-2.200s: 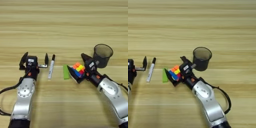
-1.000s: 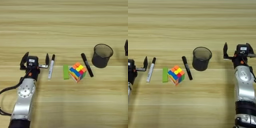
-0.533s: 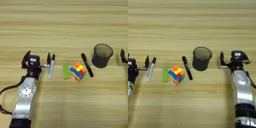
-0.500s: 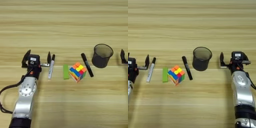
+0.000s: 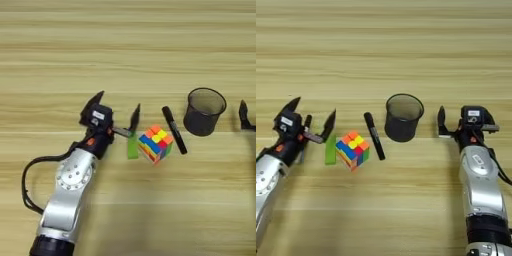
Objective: Move the objects on the table
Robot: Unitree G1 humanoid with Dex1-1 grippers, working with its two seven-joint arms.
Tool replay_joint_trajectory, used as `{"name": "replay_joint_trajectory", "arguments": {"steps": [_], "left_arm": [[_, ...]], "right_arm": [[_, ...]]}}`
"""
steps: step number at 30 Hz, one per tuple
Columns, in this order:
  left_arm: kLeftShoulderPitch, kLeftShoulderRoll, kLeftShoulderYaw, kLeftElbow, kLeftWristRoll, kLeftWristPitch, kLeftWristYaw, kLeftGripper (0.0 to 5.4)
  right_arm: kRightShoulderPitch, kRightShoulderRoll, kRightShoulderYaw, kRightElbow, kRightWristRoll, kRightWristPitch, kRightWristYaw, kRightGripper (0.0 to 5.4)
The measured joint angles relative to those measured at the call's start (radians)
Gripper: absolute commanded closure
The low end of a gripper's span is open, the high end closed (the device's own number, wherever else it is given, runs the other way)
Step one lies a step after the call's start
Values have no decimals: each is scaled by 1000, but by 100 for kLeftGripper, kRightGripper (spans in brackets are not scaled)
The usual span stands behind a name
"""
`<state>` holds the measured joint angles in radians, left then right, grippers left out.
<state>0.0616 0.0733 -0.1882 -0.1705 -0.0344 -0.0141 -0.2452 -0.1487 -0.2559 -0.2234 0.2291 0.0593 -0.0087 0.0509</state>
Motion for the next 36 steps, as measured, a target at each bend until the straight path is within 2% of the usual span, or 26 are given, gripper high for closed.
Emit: {"name": "replay_joint_trajectory", "arguments": {"steps": [5, 12, 18, 36], "left_arm": [[40, 8, -111, -65, -13, 30, -81, 0], [72, 20, -181, -21, -13, 32, -135, 0], [73, 25, -188, 35, -7, 26, -136, 0], [69, 25, -181, 94, -6, 2, -131, 0]], "right_arm": [[0, 0, 2, 0, 0, 0, 0, 2], [0, 0, 7, 0, 0, 0, 0, 2], [0, 0, 11, 1, 0, 0, 1, 2], [0, 0, 18, 0, 2, 0, 2, 2]]}}
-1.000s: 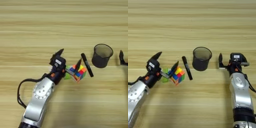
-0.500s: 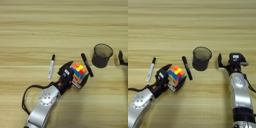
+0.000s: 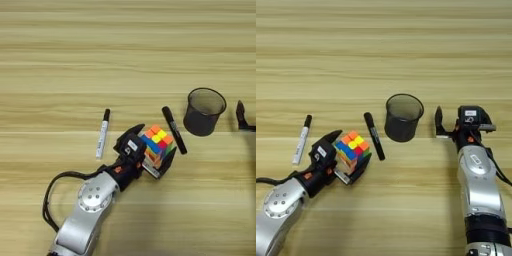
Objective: Move the objects on the table
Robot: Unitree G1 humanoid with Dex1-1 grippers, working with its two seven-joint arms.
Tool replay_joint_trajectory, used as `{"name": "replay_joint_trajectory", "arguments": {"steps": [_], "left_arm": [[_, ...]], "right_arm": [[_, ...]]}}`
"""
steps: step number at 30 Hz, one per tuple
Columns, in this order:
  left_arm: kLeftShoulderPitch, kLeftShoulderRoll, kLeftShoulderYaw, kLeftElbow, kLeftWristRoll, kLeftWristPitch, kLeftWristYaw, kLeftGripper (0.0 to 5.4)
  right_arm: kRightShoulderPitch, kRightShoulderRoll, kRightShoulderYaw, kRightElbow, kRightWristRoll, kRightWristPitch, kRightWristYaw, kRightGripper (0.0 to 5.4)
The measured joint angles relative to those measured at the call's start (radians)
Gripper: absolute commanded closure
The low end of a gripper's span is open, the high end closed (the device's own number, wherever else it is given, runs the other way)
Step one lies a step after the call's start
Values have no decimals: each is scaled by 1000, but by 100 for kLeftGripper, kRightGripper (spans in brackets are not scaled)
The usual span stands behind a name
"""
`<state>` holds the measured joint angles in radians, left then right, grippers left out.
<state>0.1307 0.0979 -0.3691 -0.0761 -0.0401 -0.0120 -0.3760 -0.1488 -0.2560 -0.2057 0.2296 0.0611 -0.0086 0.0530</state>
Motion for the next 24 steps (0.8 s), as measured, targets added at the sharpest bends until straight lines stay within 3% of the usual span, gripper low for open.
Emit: {"name": "replay_joint_trajectory", "arguments": {"steps": [24], "left_arm": [[-9, -9, -13, 62, 33, -28, 1, 0]], "right_arm": [[0, 0, 5, 0, 0, 0, 0, 2]]}}
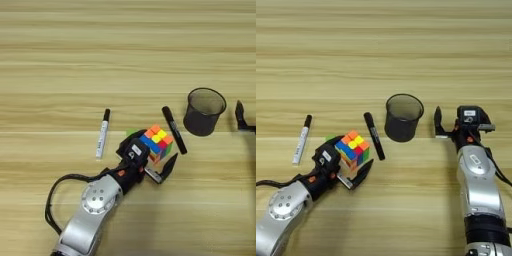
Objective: Move the objects on the table
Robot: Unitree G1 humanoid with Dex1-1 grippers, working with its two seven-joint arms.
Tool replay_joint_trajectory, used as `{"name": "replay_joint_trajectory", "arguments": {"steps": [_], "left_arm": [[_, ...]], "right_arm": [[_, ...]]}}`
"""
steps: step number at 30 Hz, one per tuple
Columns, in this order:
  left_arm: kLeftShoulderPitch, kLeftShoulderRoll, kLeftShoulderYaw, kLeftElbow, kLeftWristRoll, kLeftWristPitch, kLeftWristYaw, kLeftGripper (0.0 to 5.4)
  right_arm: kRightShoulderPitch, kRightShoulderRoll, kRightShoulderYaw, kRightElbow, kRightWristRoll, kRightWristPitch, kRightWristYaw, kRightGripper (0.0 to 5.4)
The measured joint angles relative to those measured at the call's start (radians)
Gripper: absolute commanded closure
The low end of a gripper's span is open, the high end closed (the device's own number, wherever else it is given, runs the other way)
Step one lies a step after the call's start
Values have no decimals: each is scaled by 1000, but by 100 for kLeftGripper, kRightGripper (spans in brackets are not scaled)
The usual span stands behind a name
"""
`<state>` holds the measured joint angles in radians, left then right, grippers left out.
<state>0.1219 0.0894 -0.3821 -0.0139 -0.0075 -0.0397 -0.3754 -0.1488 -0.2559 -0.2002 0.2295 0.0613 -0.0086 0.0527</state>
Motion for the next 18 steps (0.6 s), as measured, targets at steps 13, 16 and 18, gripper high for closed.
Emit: {"name": "replay_joint_trajectory", "arguments": {"steps": [13, 16, 18], "left_arm": [[-20, 0, 16, 38, 9, 1, 31, 128], [-20, 0, 16, 40, 9, 1, 36, 160], [-20, 0, 16, 40, 9, 1, 37, 180]], "right_arm": [[0, 1, 2, 0, 0, 0, 0, 0], [0, 1, 2, 0, 0, 0, 0, 0], [0, 1, 2, -1, 0, 0, 0, 0]]}}
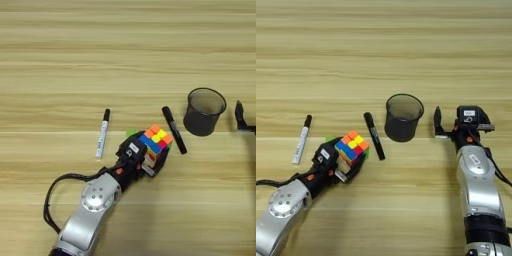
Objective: Move the objects on the table
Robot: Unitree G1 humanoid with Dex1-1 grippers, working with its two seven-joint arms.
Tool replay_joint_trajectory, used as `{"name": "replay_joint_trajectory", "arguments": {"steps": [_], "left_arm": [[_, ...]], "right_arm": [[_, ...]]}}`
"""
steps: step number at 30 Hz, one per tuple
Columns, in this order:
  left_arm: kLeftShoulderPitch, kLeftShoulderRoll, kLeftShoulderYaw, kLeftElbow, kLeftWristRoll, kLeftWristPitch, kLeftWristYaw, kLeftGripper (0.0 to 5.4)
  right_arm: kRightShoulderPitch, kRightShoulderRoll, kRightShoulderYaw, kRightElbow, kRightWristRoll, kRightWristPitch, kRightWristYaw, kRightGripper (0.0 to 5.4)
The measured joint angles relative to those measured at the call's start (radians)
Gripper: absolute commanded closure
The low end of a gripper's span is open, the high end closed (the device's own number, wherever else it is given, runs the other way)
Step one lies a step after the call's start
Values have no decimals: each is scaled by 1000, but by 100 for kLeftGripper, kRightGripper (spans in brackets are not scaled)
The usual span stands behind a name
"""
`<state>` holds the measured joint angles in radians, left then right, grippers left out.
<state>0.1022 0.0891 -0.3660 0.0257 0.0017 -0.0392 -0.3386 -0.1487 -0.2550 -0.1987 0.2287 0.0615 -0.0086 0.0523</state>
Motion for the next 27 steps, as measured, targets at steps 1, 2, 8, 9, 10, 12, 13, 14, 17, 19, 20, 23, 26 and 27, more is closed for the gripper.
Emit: {"name": "replay_joint_trajectory", "arguments": {"steps": [1, 2, 8, 9, 10, 12, 13, 14, 17, 19, 20, 23, 26, 27], "left_arm": [[0, 0, 0, 0, 0, 0, 0, 184], [0, 0, 0, 0, 0, 0, 1, 196], [0, 1, 1, 0, -1, -2, 2, 211], [0, 1, 1, 0, -1, -2, 2, 211], [0, 1, 1, -1, -1, -2, 2, 211], [0, 0, 1, -1, -1, -2, 3, 211], [0, 0, 3, -2, -2, -6, 3, 211], [1, 0, 5, -7, -4, -9, 4, 211], [2, -1, 11, -29, -9, -19, 4, 211], [3, -3, 18, -48, -12, -27, 5, 211], [3, -7, 27, -59, -15, -34, 8, 211], [3, -17, 53, -93, -30, -48, 28, 211], [3, -23, 75, -113, -31, -62, 48, 211], [3, -25, 84, -117, -31, -68, 55, 211]], "right_arm": [[0, 0, 0, -1, 0, 0, 0, 0], [0, 0, 0, -2, 0, 0, 0, 0], [0, 4, 1, -16, 0, 0, 0, 0], [0, 4, 1, -17, 0, 0, 0, 0], [0, 4, 1, -17, 0, 0, 0, 0], [0, 4, 1, -17, 0, 1, 0, 0], [0, 4, 1, -17, 0, 1, 0, 0], [0, 4, 1, -17, 0, 1, 0, 0], [0, 4, 1, -17, 0, 1, 0, 0], [0, 4, 1, -17, 0, 1, 0, 0], [0, 4, 1, -17, 0, 1, 0, 0], [0, 4, 1, -17, 0, 1, 0, 0], [0, 4, 1, -17, 0, 1, 0, 0], [0, 4, 1, -17, 0, 1, 0, 0]]}}
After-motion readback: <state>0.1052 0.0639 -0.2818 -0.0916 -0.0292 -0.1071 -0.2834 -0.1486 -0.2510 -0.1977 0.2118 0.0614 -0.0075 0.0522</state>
